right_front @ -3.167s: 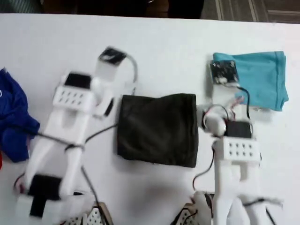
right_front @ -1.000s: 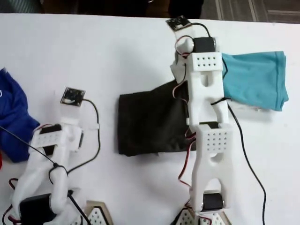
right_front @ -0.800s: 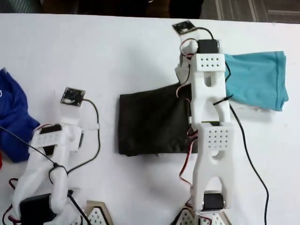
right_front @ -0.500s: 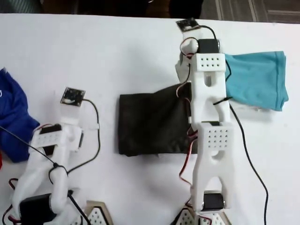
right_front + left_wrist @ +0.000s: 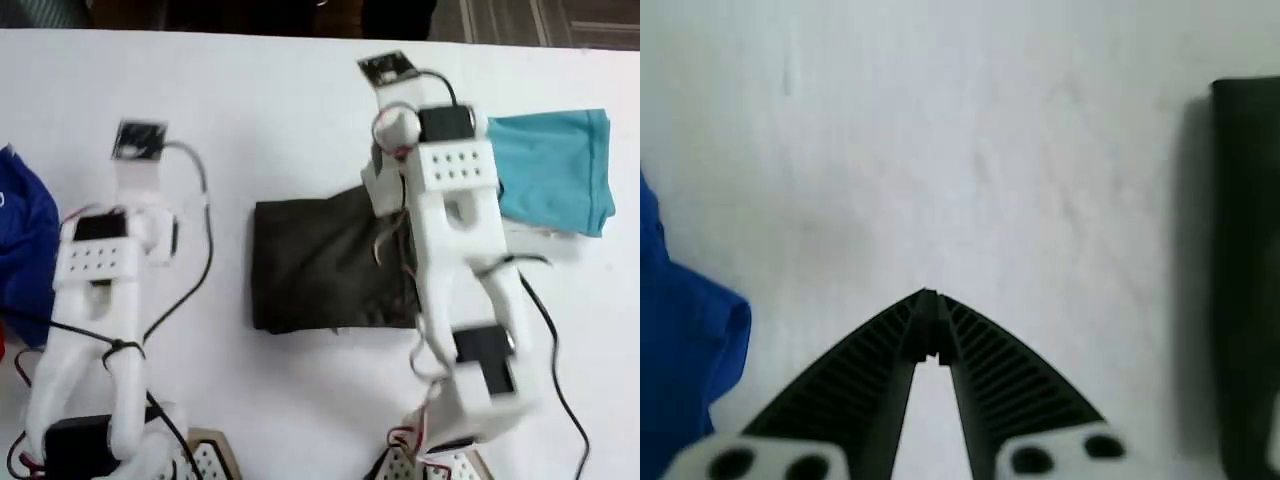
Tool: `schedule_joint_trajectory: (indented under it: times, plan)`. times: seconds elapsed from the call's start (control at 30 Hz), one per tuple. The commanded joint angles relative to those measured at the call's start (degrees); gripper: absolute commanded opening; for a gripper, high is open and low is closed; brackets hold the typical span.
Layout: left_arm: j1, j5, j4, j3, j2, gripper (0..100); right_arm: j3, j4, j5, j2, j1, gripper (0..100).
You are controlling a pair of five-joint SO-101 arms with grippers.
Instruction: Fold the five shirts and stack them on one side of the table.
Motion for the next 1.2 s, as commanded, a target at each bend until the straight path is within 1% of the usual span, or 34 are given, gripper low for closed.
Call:
schedule_joint_trajectory:
  times: [0.0,0.17,0.27,0.37,0.5,0.63,0.83,0.97,1.17]
  plan:
    - [6.59,1.93,2.81,-9.71,3.78,3,20.31,-8.84,-0.26,-15.16,-0.04,1.9]
    - [13.54,5.45,4.48,-19.82,18.81,3,47.38,-22.55,0.70,-29.58,0.04,1.9]
    - [16.44,7.56,4.31,-25.36,27.08,3,57.23,-27.47,3.34,-35.21,-0.31,1.9]
    - [19.25,7.82,4.40,-30.46,32.97,3,63.21,-30.11,5.10,-37.05,0.04,1.9]
    - [22.33,8.00,4.40,-35.74,37.71,3,68.04,-33.27,5.54,-37.14,0.13,1.9]
    - [23.47,8.18,3.25,-38.99,42.11,3,70.86,-36.00,5.54,-37.14,1.98,1.9]
    - [22.86,8.18,1.14,-44.18,51.25,3,72.62,-36.35,5.71,-37.14,4.26,1.9]
    - [21.63,8.18,2.20,-47.52,54.15,3,73.14,-36.35,5.80,-37.14,5.32,1.9]
    - [20.31,8.18,6.07,-49.36,54.15,3,77.01,-36.18,9.49,-37.32,5.23,1.9]
